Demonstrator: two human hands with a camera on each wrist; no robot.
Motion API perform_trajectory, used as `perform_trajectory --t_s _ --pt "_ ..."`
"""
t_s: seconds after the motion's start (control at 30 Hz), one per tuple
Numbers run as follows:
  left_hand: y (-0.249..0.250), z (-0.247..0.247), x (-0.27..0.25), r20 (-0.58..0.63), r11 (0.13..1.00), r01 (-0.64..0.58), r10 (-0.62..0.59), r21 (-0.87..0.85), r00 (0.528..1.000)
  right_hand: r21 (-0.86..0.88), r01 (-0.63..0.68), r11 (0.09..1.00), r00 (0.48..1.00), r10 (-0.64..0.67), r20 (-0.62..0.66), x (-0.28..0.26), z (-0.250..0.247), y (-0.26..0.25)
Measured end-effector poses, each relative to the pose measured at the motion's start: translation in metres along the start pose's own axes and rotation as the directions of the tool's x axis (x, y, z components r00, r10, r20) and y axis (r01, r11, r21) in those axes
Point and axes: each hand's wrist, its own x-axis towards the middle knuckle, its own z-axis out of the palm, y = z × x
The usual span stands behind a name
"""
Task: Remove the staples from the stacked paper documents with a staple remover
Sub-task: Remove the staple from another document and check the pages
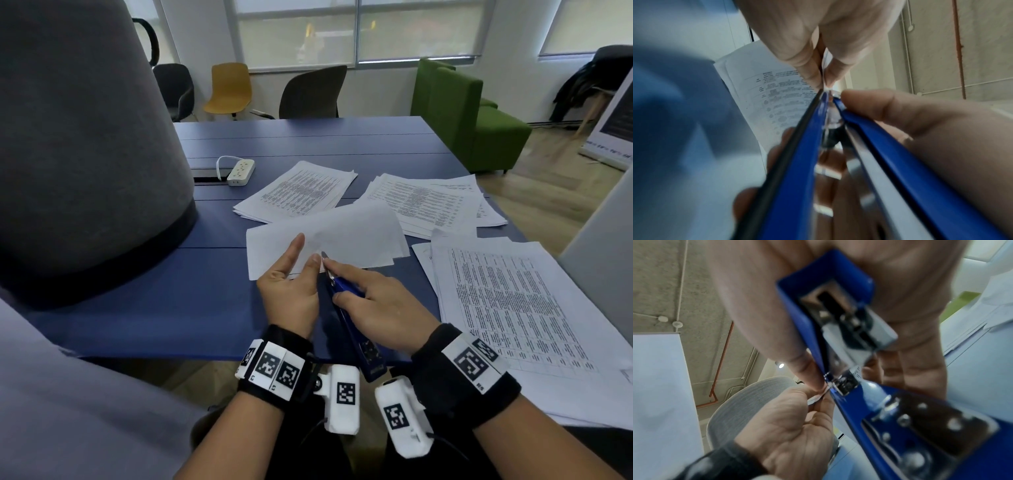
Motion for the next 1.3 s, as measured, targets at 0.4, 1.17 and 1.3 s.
perform_trajectory --t_s 0.4,1.17,1.3 --pt "0.003 0.000 -0.005 0.024 0.999 0.036 -0.037 0.005 0.999 0.081 -0.003 0.997 1.000 0.003 0.002 0.005 0.003 0.002" --pt "0.002 0.006 -0.005 0.015 0.998 -0.049 0.048 0.050 0.999 0.015 -0.023 1.000 0.999 0.024 -0.041 -0.004 -0.008 -0.007" --pt "-0.002 0.006 -0.008 0.039 0.996 -0.077 0.075 0.047 0.996 0.073 0.001 0.997 0.999 0.003 -0.046 0.000 -0.009 -0.012"
